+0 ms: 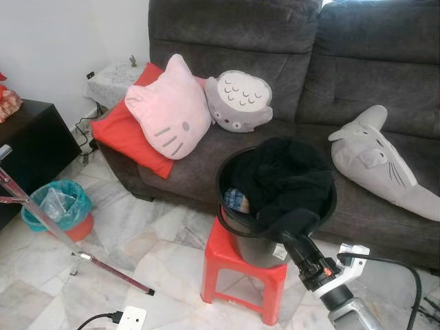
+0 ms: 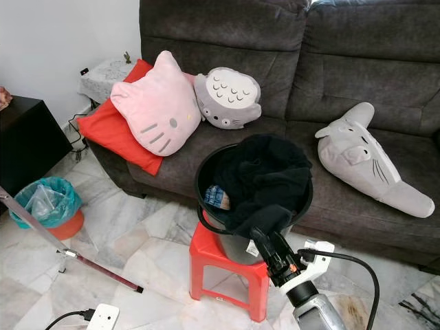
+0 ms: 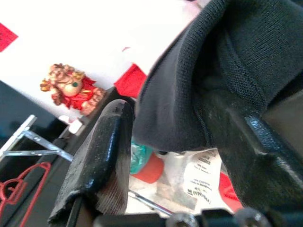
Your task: Hang hanger
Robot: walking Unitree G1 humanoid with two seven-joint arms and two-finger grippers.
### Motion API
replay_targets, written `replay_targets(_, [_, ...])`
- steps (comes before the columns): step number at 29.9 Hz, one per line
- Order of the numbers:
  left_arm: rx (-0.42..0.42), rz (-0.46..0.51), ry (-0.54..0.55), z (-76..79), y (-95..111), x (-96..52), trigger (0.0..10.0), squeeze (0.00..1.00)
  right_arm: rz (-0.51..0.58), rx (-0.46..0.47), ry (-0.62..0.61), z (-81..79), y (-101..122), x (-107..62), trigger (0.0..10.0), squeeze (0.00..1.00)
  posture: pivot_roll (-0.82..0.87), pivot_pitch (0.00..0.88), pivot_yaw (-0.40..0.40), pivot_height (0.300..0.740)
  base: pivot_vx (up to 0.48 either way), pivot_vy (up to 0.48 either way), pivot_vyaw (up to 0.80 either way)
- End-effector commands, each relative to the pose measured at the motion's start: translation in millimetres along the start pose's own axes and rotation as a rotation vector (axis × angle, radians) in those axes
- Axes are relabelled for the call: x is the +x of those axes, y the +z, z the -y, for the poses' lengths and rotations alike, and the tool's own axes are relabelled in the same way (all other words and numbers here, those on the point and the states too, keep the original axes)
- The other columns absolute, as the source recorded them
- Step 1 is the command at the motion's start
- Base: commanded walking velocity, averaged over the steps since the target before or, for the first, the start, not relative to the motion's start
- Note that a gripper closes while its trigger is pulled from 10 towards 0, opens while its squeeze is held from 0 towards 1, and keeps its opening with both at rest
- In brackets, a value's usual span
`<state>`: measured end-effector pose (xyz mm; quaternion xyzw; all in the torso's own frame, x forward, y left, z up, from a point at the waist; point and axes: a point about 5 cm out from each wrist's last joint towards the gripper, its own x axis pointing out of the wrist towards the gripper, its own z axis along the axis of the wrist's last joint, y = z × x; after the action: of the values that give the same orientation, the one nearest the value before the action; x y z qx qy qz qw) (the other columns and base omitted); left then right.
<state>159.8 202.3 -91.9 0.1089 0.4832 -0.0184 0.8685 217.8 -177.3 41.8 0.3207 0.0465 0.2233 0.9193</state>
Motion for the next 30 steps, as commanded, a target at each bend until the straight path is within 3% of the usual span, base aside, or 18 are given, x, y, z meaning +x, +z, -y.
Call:
replay_targets(1, [0.004, 0.001, 0.016, -3.2, 0, -0.2, 10.0, 0.00, 0.013, 0.003, 0.037, -5.0, 5, 3.3, 10.0, 0.00, -0.06, 0.000, 0.061, 0.740, 0.000, 0.000, 0.00])
replay_targets(6, [-0.006, 0.002, 0.007, -2.4, 0, -0.2, 10.0, 0.00, -0.010, 0.007, 0.038, -5.1, 0, 1.4, 10.0, 0.00, -0.07, 0.000, 0.062, 0.740, 0.000, 0.000, 0.00])
replay_targets(13, [-0.007, 0.005, -0.008, -1.6, 0, -0.1, 10.0, 0.00, -0.100, -0.060, -0.071, 8.9, -8, -5.1, 10.0, 0.00, -0.07, 0.000, 0.063, 0.740, 0.000, 0.000, 0.00])
replay_targets(20, [-0.006, 0.008, -0.001, -1.9, 1, 0.0, 10.0, 0.00, -0.106, -0.097, -0.163, 20.6, -6, -2.8, 10.0, 0.00, -0.07, 0.000, 0.061, 0.740, 0.000, 0.000, 0.00])
replay_targets(25, [-0.006, 0.011, 0.008, -2.5, 1, 0.0, 10.0, 0.00, -0.067, -0.069, -0.030, 5.3, 1, 4.6, 10.0, 0.00, -0.07, 0.000, 0.062, 0.740, 0.000, 0.000, 0.00])
replay_targets(30, [-0.005, 0.014, 0.010, -2.7, 2, 0.0, 10.0, 0.00, -0.045, -0.064, -0.007, 3.7, 4, 7.6, 10.0, 0.00, -0.07, 0.000, 0.064, 0.740, 0.000, 0.000, 0.00])
